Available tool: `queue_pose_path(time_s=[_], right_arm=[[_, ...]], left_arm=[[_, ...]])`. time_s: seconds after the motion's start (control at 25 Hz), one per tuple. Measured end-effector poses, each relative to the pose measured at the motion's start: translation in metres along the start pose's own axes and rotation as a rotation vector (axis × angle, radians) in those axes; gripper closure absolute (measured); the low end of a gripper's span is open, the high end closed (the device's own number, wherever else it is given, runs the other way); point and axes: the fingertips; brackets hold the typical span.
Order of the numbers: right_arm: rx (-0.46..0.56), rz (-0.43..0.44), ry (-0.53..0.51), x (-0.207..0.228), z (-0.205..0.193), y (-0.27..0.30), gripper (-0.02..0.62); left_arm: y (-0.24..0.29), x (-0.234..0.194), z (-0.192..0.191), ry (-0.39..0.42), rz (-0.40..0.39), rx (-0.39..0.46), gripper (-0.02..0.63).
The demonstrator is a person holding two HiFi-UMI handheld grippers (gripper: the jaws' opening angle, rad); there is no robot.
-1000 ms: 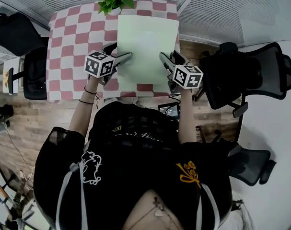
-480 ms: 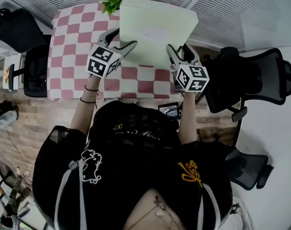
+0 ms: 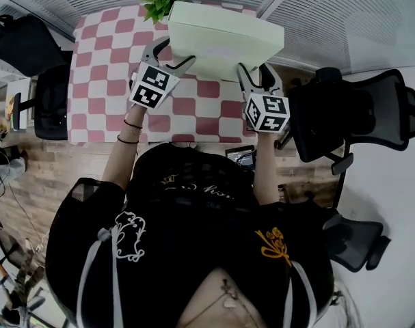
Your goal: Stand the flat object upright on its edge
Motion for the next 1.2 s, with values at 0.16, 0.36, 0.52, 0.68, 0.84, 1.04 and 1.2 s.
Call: queue_pose_path(time_s=[0.16, 0.36, 0.52, 0.68, 0.84, 1.04, 1.2], right_arm=[[0.003, -0.026, -0.033, 0.0, -0.006, 0.001, 0.342], [-0.016, -0.046, -0.055, 0.0, -0.015, 0.006, 0.348], [-0.027, -0.049, -0.03, 0.002, -0.021, 0.008, 0.35], [-0.02, -0.053, -0.011, 0.005, -0.025, 0.009, 0.35], [-0.004, -0.058, -0.008, 0.005, -0.025, 0.009, 0.35], [0.002, -0.054, -0.012, 0.004, -0.025, 0.008, 0.348], [0.005, -0.054, -0.011, 0.005, -0.025, 0.008, 0.348]], left_arm=[[0.007, 0.002, -0.009, 0.002, 0.033, -0.003, 0.264], [0.018, 0.002, -0.026, 0.021, 0.059, -0.046, 0.264], [0.023, 0.003, -0.029, 0.02, 0.055, -0.055, 0.264], [0.027, 0.004, -0.029, 0.031, 0.049, -0.05, 0.264], [0.027, 0.004, -0.029, 0.038, 0.036, -0.033, 0.264], [0.026, 0.005, -0.029, 0.059, 0.006, -0.014, 0.264], [0.027, 0.005, -0.028, 0.076, 0.002, -0.018, 0.262]])
Point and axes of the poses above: the fingertips, and each gripper's own axes: y forward along the fingers, x to its right, z out of its top, and after that the axes turned 6 degrees about -x, right-handed
